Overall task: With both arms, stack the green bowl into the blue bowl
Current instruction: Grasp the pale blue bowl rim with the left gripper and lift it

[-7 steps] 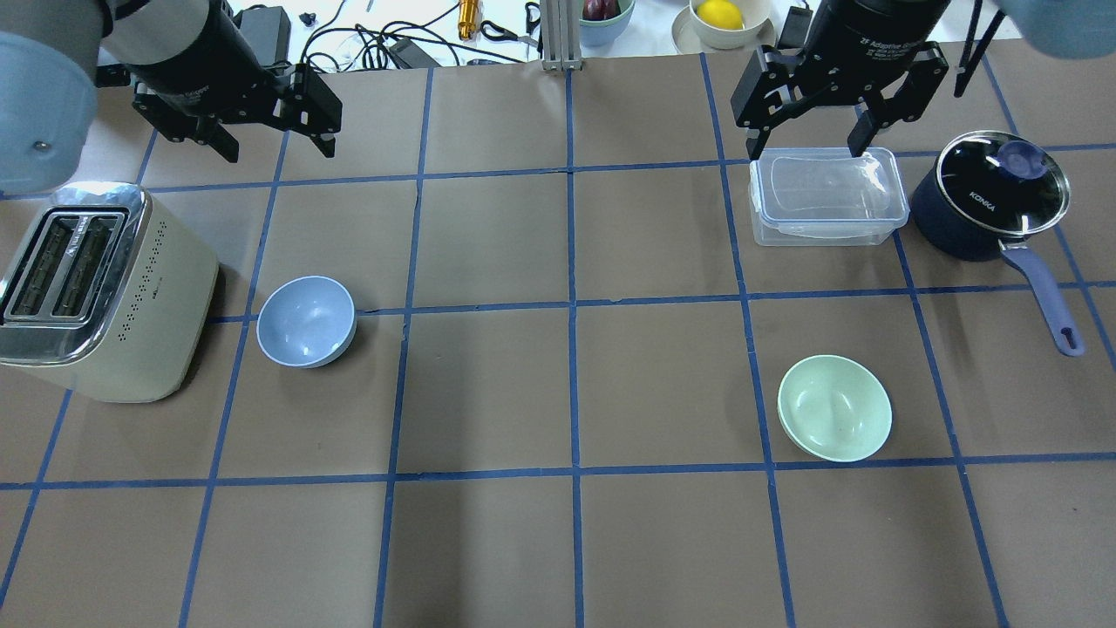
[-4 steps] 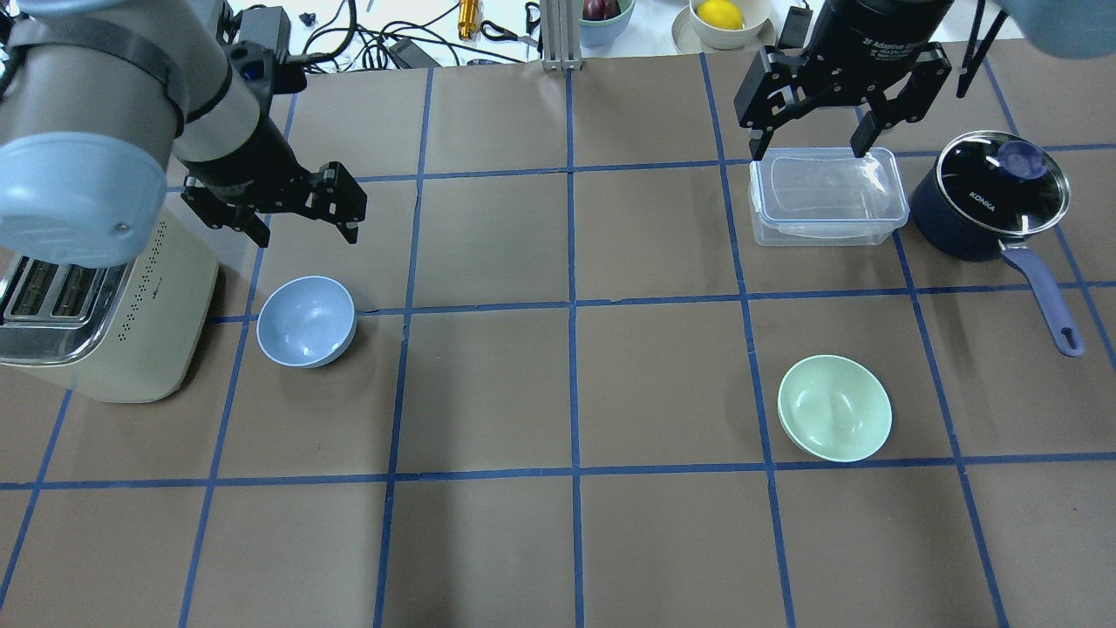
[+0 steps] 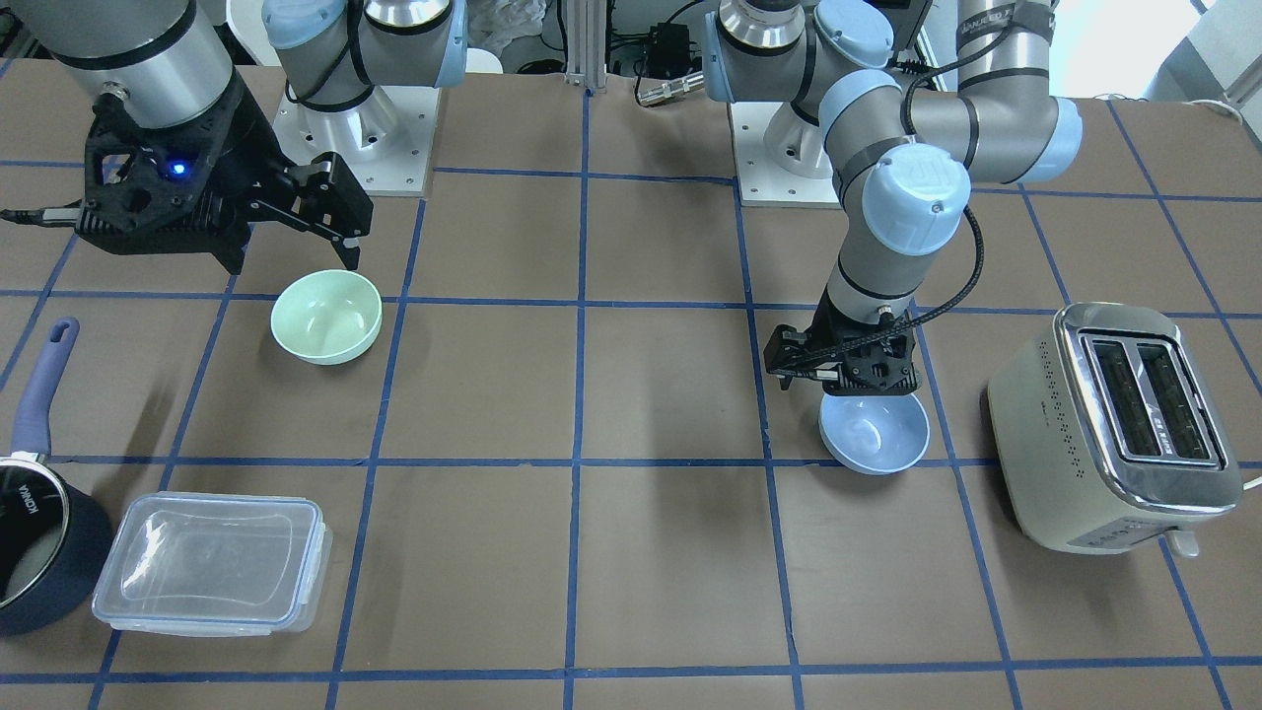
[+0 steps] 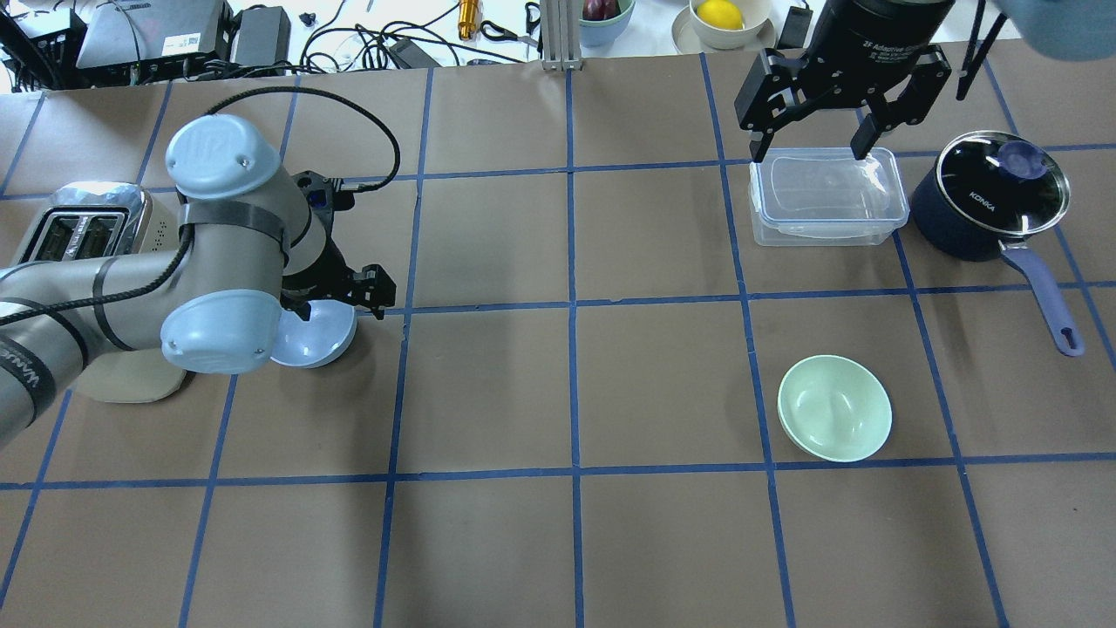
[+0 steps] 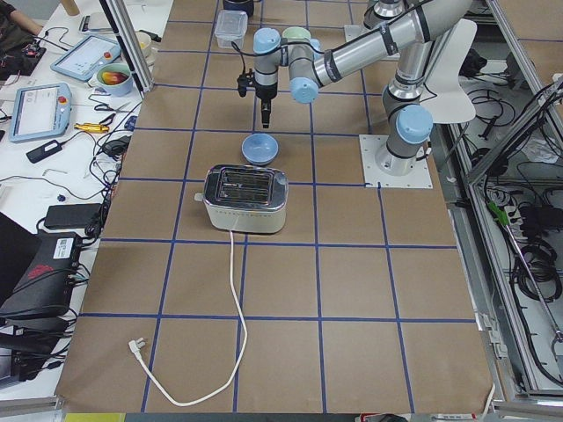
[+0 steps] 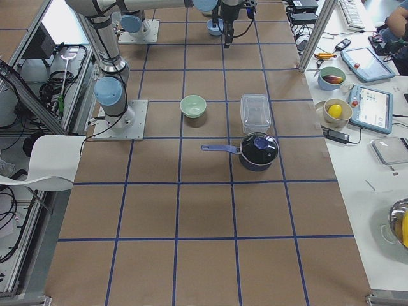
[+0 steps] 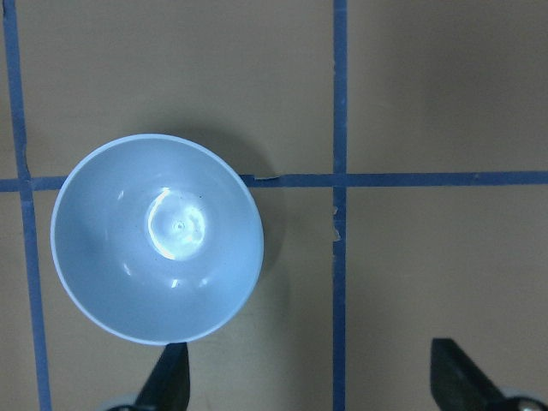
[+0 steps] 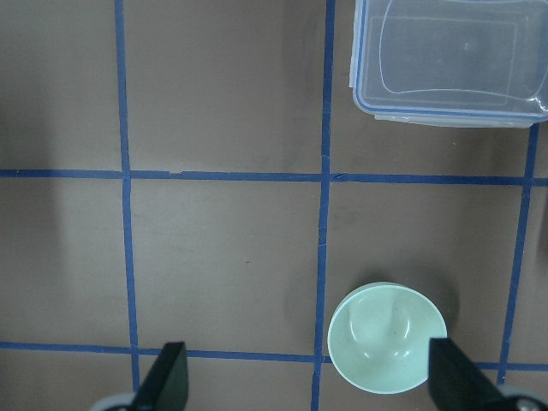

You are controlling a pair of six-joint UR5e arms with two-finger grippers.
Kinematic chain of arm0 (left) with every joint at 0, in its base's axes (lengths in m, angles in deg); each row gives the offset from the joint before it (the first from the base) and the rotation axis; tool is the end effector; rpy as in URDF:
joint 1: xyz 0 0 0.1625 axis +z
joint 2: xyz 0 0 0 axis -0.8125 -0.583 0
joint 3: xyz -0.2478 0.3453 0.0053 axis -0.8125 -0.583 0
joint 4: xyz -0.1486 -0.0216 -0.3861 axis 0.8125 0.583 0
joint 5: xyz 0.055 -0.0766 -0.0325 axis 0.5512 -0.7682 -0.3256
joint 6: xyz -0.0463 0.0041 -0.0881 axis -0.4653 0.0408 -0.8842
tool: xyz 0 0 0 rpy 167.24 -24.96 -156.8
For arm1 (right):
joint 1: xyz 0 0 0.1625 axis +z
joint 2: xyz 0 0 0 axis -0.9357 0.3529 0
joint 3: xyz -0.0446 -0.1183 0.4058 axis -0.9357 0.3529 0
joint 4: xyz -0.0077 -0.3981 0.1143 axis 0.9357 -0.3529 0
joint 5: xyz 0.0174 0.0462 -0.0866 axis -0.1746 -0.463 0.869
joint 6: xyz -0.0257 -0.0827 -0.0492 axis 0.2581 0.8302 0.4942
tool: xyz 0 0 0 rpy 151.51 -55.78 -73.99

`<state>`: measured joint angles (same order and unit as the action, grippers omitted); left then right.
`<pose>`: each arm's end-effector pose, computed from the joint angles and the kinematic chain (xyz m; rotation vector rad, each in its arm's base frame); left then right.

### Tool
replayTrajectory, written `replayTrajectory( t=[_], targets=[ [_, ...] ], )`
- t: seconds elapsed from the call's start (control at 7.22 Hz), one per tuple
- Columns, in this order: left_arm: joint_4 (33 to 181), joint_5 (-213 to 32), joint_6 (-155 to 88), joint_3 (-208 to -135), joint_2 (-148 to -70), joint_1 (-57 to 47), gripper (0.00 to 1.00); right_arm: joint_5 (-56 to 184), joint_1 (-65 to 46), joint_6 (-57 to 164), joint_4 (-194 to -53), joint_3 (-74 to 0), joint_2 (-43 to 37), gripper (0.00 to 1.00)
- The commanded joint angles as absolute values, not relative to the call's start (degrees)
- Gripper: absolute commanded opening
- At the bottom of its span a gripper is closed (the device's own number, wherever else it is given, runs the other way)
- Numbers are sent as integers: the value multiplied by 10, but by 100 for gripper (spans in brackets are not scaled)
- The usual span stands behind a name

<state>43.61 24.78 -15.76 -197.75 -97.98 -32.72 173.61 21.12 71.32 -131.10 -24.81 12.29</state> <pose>-0.1012 -0.4905 0.2564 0.0012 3.0695 -0.0387 0.1434 -0.5249 0.5148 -0.0375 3.0810 0.0285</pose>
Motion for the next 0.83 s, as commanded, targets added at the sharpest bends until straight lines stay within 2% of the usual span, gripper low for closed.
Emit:
replayTrajectory(
  t=[0.0, 0.14, 0.28, 0.42, 0.55, 0.69],
  targets=[
    [378, 283, -156, -1995, -1021, -327, 100, 1736, 211, 713, -1311, -249, 123, 100],
    [343, 283, -136, -1993, -1038, -327, 100, 1736, 211, 713, -1307, -248, 123, 100],
    [313, 280, -117, -1997, -1049, -327, 72, 1737, 210, 713, -1304, -249, 123, 100],
    [311, 278, -112, -1998, -1057, -327, 27, 1738, 210, 713, -1303, -249, 123, 100],
    [310, 278, -112, -1998, -1056, -328, 6, 1738, 209, 713, -1301, -250, 123, 100],
    [310, 277, -112, -1994, -1054, -328, 4, 1740, 208, 715, -1302, -258, 123, 100]
  ],
)
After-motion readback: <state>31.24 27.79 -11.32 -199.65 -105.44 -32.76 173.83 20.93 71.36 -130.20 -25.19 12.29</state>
